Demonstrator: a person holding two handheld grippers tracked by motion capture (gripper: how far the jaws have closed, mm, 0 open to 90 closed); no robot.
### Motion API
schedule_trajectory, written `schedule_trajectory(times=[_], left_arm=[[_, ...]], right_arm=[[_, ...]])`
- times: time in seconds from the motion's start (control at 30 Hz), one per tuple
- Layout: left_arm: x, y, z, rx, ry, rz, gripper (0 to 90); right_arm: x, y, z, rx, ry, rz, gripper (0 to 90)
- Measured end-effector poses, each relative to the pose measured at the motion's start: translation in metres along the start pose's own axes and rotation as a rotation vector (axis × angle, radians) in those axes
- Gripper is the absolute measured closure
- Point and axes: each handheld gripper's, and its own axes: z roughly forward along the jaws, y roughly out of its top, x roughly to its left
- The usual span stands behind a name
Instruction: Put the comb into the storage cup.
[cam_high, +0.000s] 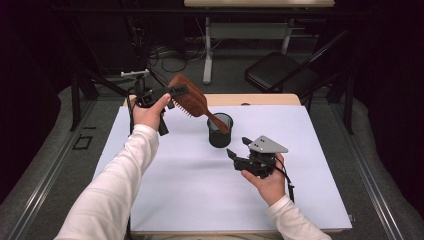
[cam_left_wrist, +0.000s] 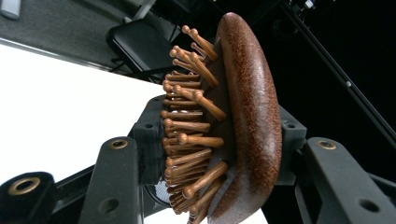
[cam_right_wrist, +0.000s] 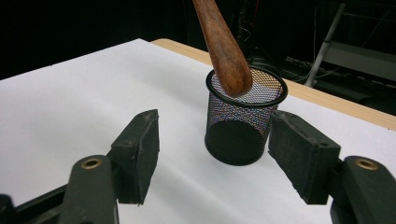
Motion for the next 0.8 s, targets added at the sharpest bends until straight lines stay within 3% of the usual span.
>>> schedule_trajectory(times=[0.7, 0.8], left_arm=[[0.0066, 0.0037, 0.0052, -0.043, 0.046, -0.004, 50.3], [0.0076, 0.0038, 0.0067, -0.042, 0.049, -0.007, 50.3]], right_arm=[[0.0021, 0.0003, -0.0012, 0.030, 0.079, 0.039, 30.6], [0.0026, -0.0004, -0.0017, 0.044, 0.093, 0.011, 28.5]])
